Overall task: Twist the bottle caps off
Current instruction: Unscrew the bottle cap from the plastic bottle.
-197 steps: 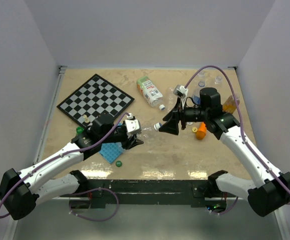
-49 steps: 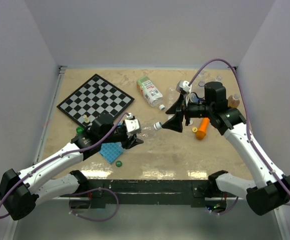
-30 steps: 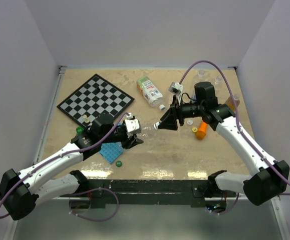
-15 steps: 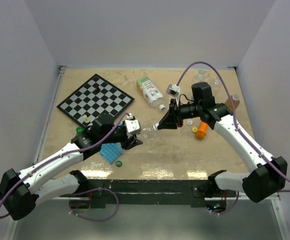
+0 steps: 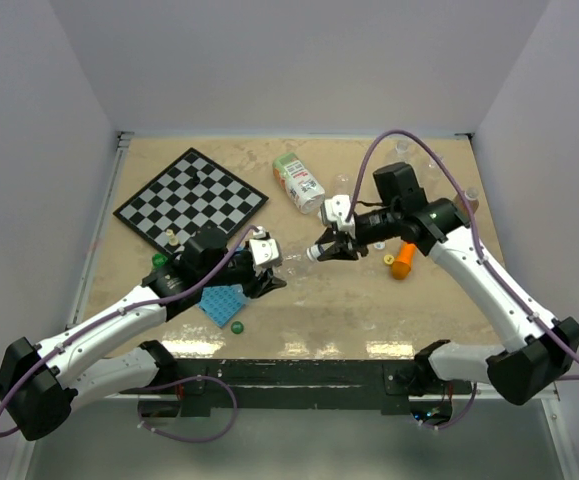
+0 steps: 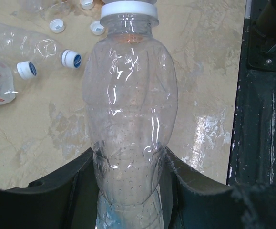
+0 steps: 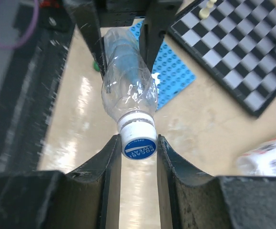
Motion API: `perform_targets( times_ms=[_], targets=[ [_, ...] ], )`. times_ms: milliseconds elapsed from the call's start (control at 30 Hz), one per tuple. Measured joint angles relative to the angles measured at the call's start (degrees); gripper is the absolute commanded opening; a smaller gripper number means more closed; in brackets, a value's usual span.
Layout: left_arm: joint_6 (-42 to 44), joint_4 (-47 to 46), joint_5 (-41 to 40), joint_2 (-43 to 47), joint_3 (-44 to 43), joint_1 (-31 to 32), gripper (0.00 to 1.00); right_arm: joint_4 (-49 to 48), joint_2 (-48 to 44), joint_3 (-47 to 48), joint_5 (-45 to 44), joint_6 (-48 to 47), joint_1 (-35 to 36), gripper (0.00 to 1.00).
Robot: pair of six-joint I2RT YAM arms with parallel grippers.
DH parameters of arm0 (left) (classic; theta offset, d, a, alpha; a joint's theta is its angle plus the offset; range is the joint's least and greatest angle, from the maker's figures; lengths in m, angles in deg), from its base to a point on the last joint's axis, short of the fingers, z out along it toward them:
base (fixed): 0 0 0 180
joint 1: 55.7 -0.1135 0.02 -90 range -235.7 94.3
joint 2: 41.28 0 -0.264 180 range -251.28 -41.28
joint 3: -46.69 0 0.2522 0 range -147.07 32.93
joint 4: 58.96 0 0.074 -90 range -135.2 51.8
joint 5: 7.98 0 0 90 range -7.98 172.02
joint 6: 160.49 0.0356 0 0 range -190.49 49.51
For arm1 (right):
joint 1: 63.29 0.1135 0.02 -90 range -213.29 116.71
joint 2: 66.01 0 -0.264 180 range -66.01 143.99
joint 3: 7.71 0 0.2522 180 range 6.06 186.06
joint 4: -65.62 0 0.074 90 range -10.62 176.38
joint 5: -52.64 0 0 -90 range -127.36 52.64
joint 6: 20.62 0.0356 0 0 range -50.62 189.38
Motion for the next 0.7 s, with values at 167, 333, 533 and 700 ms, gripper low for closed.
perform_targets(
  times_ms=[167,333,533,700],
  targets=[
    [0.42,-2.38,0.83,0.00,-0.02,0.28,0.02,1.68,-6.93,-3.13,-3.48,-27.63,1.57,0.00],
    [0.39,-3.32,0.66,0.00,-0.09,0.44,0.02,4.04,-7.52,-3.19,-4.02,-44.00,1.79,0.00],
    [0.37,-2.97,0.44,0.00,-0.09,0.44,0.02,4.26,-7.69,-3.98,-4.02,-49.31,1.77,0.00],
    [0.37,-2.78,0.46,0.00,-0.09,0.42,0.02,4.11,-7.80,-4.22,-3.96,-49.92,1.77,0.00]
  ],
)
